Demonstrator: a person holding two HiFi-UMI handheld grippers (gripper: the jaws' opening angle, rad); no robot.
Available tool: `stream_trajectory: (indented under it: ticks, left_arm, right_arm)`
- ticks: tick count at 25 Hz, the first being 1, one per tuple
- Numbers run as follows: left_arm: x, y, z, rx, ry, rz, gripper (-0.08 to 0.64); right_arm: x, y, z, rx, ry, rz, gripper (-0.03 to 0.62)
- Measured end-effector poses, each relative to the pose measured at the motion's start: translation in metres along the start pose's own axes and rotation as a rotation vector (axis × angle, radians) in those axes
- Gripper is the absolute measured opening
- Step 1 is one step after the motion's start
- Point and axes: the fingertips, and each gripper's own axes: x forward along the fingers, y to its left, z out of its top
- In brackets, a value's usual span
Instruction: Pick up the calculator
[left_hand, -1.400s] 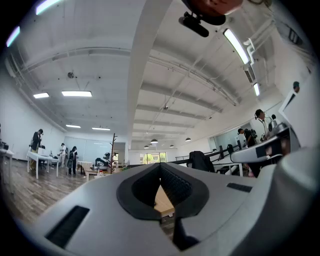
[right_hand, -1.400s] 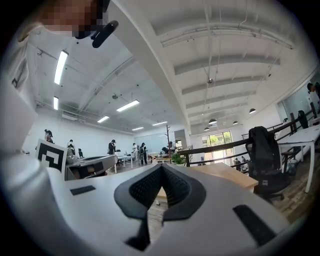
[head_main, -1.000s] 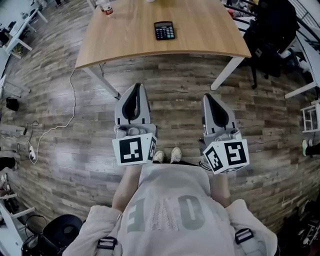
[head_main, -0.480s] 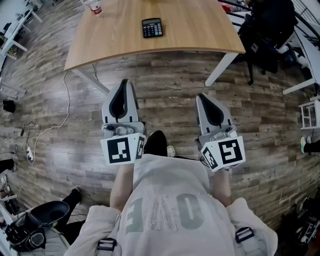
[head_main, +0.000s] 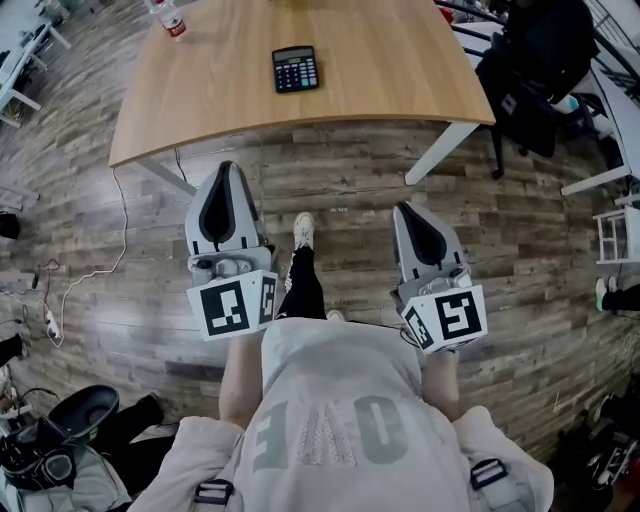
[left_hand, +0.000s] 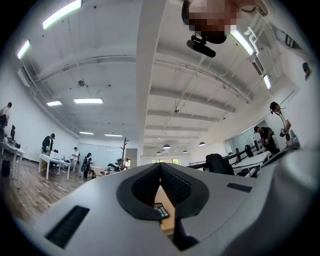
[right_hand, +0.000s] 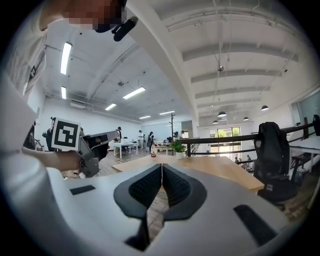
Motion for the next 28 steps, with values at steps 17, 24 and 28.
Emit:
stream_trajectory:
  ticks: [17,24,28]
  left_arm:
    - [0.225,0.086,-0.052,-0.039,-0.008,-0.101,0.008]
    - [0.289,0.123,-0.082,-0.084,0.011,-0.069,0.008]
    - [0.304,0.128,-0.106,-0.113,0.051,-0.059,0.008]
  right_arm:
    - [0.255,-0.049,0.059,0.004,0.009,0.029,0.020]
    - [0.304,-0.077,0.070,-0.006,0.073,-0.058,0.018]
    - [0.316,-0.090,0.071,0.003,0.105,-0.067,0.019]
